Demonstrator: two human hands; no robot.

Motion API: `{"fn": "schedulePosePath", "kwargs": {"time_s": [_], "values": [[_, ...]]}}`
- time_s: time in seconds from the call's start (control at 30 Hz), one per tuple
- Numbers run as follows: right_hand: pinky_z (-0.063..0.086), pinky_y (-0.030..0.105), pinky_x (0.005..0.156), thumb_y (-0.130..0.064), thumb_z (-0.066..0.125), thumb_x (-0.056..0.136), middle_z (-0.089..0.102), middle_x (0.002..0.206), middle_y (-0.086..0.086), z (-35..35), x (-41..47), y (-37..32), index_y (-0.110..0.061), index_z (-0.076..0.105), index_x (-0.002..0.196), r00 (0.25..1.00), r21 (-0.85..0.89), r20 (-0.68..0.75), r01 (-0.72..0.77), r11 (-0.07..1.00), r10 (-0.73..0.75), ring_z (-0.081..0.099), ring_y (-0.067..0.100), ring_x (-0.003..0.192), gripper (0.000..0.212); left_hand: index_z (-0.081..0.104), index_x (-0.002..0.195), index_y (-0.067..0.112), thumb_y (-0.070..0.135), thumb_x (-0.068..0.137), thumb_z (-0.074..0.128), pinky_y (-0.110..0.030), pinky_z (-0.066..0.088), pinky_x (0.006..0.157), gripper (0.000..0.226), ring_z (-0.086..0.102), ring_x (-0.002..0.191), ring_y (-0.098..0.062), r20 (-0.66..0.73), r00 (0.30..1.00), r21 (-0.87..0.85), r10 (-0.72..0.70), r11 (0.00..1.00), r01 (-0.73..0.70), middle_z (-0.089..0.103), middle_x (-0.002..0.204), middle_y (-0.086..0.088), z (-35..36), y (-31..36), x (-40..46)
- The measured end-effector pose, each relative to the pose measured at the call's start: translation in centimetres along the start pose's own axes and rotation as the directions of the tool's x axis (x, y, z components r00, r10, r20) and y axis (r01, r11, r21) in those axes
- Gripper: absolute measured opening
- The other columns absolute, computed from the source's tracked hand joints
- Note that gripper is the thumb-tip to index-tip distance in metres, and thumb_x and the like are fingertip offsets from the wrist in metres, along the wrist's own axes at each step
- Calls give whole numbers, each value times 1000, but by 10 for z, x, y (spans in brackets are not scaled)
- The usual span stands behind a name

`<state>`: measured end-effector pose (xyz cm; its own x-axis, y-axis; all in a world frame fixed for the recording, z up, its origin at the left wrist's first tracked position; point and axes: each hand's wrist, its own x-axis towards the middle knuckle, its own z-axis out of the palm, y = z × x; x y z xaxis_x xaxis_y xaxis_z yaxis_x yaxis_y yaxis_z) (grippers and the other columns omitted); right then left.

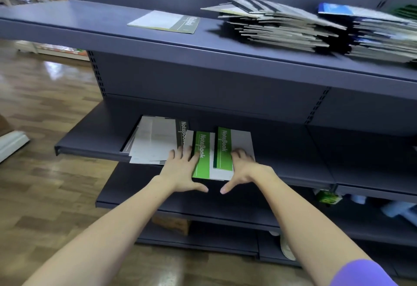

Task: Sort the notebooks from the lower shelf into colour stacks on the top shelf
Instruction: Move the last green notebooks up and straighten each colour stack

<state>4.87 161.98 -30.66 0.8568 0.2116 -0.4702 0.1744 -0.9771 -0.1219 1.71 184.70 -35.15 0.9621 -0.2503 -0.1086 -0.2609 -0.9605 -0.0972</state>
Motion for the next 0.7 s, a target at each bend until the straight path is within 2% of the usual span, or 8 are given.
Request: {"fn": "schedulePosePath", "kwargs": {"time_s": [0.03,0.1,0.2,0.27,0.37,0.47,0.6,0.7], "values": [[26,45,119,-63,90,49,19,154,6,5,-1,0,-17,14,155,1000,-47,-30,-4,999,3,21,31,144,139,16,156,21,95,68,37,-52,18,117,117,18,145,-40,-11,1000,22,12,1000,-11,15,161,-16,1,0,0],[29,43,118,-51,89,62,26,150,9,15,-3,3,-12,21,152,993,-103,-111,12,995,-24,27,32,141,120,23,153,21,66,84,56,-48,28,113,88,29,139,-38,-55,998,37,24,999,-22,25,156,-16,-1,2,1],[32,41,114,-25,76,80,34,145,11,20,-8,13,-11,29,148,977,-108,-204,47,993,-68,35,34,135,84,28,151,16,35,89,58,-44,39,104,71,40,129,-40,-65,998,41,-1,999,4,35,148,-19,-9,19,0],[37,40,112,-9,63,83,34,147,12,21,-12,22,-13,28,150,974,-72,-213,57,996,-71,39,35,133,76,26,152,12,22,91,54,-45,40,102,68,40,128,-45,-56,998,70,-34,997,38,34,148,-24,-12,35,-3],[46,41,104,2,56,82,36,150,10,24,-19,34,-13,30,152,963,0,-260,68,998,-66,44,36,131,76,25,152,8,12,90,52,-47,39,101,67,40,128,-50,-47,997,101,-66,992,71,34,149,-28,-15,53,-8],[50,40,93,4,51,82,44,144,7,32,-28,48,-17,36,149,944,39,-327,62,997,-46,54,37,119,72,28,150,7,8,89,50,-49,40,100,65,42,127,-50,-75,996,102,-56,993,63,36,148,-29,-16,68,-7],[51,39,90,9,46,80,53,138,5,32,-48,77,-22,43,145,940,134,-341,47,990,2,56,33,116,72,39,143,8,6,88,50,-46,43,95,56,45,123,-43,-115,993,57,-41,997,48,46,138,-25,-26,95,-3],[52,37,91,9,50,81,54,138,2,28,-67,102,-25,45,144,952,170,-307,60,984,-5,56,27,118,72,48,134,6,4,88,50,-47,40,105,46,33,135,-43,-123,992,68,-17,997,25,47,138,-25,-37,123,-1]]}}
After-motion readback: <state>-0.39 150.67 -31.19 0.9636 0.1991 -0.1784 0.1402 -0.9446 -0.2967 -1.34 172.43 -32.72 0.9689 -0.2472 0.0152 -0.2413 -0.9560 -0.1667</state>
